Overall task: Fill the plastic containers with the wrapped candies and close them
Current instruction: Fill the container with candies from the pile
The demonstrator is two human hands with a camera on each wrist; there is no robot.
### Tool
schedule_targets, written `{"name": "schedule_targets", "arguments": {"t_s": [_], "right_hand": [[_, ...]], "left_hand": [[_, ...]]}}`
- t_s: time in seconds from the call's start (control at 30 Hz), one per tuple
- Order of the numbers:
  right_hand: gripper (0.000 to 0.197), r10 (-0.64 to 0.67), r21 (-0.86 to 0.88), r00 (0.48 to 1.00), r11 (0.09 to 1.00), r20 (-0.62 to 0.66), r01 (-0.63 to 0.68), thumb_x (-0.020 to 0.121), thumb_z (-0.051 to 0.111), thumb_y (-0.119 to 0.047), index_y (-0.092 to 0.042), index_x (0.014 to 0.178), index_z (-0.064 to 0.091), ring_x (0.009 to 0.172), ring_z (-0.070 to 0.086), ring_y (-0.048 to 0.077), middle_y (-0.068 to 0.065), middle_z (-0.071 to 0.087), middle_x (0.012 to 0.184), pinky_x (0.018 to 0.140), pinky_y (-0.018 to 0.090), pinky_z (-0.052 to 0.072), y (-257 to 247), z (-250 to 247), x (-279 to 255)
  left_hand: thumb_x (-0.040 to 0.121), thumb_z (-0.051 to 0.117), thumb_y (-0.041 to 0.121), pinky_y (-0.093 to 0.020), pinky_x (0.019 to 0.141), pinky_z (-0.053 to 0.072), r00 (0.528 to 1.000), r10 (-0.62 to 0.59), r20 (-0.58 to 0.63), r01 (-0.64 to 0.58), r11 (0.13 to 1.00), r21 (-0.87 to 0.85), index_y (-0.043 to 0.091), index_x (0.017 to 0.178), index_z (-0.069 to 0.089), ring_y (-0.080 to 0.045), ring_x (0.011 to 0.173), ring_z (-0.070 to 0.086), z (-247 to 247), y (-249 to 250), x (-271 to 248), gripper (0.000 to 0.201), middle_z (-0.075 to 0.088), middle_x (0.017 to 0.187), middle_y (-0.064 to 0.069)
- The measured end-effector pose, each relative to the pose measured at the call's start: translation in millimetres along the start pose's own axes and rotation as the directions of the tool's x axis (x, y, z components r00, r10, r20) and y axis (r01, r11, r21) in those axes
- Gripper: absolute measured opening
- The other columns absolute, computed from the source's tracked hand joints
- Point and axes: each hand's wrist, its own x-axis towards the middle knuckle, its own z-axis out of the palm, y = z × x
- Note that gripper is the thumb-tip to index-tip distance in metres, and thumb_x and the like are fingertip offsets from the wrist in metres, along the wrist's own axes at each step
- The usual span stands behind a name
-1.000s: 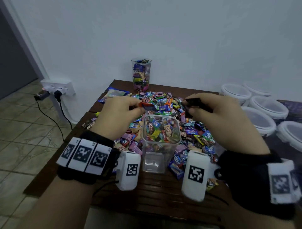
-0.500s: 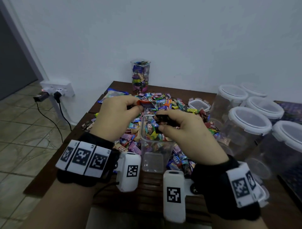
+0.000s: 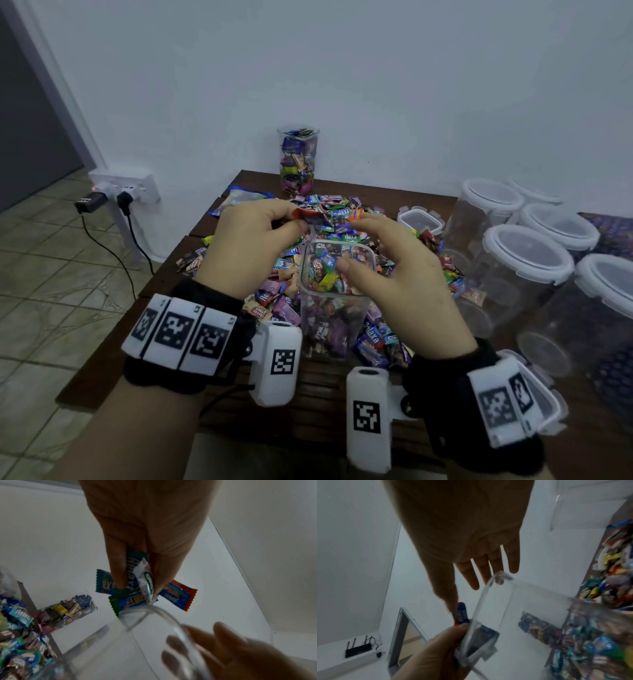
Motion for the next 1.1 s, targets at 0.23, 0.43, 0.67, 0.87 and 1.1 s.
{"name": "schedule_targets", "arguments": {"t_s": [0.23,0.43,0.67,0.87,1.1], "right_hand": [[0.116,0.251,0.172,0.931,0.938,0.265,-0.301,0.054,0.075,-0.069,-0.039,0.148,0.013,0.135,0.035,0.006,-0.022,0.03,0.148,0.11,0.04,0.035,25,5,-14],[0.056,0.2,0.31,0.945,0.909,0.259,-0.277,0.069,0.081,-0.028,-0.046,0.108,0.045,0.098,0.06,-0.006,-0.022,0.061,0.108,0.082,0.016,0.048,34,13,-13],[0.059,0.193,0.29,0.949,0.92,0.248,-0.263,0.068,0.082,-0.031,-0.044,0.112,0.045,0.098,0.059,-0.005,-0.018,0.061,0.109,0.085,0.024,0.049,36,12,-10],[0.057,0.191,0.251,0.948,0.933,0.255,-0.256,0.068,0.081,-0.031,-0.048,0.107,0.042,0.096,0.057,-0.011,-0.025,0.058,0.106,0.083,0.017,0.048,34,12,-12],[0.055,0.191,0.253,0.944,0.932,0.271,-0.261,0.07,0.08,-0.029,-0.047,0.105,0.042,0.092,0.054,-0.02,-0.043,0.056,0.096,0.071,0.001,0.042,35,9,-11]], "left_hand": [[0.087,0.065,0.018,-0.034,0.069,0.051,0.999,0.048,-0.01,-0.049,0.988,-0.144,0.036,0.082,0.07,-0.018,0.073,0.062,0,19,-1,0.019,0.071,0.08,-0.002],[0.087,0.062,0.009,-0.031,0.075,0.052,0.988,0.022,0.155,0.028,0.949,-0.314,0.003,0.088,0.073,-0.028,0.081,0.064,16,26,-6,0.012,0.068,0.087,-0.021],[0.084,0.064,0.005,-0.03,0.076,0.054,0.979,0.006,0.205,0.04,0.975,-0.218,0.027,0.078,0.071,-0.017,0.08,0.065,23,25,-8,0.024,0.07,0.081,-0.001],[0.082,0.061,0.004,-0.042,0.078,0.055,0.979,-0.023,0.203,0.057,0.985,-0.163,0.028,0.077,0.069,-0.026,0.083,0.066,27,22,-6,0.026,0.071,0.087,-0.009],[0.081,0.06,0.013,-0.044,0.079,0.056,0.989,-0.015,0.148,0.051,0.97,-0.237,0.03,0.077,0.069,-0.024,0.087,0.065,23,21,-10,0.02,0.07,0.089,-0.007]]}}
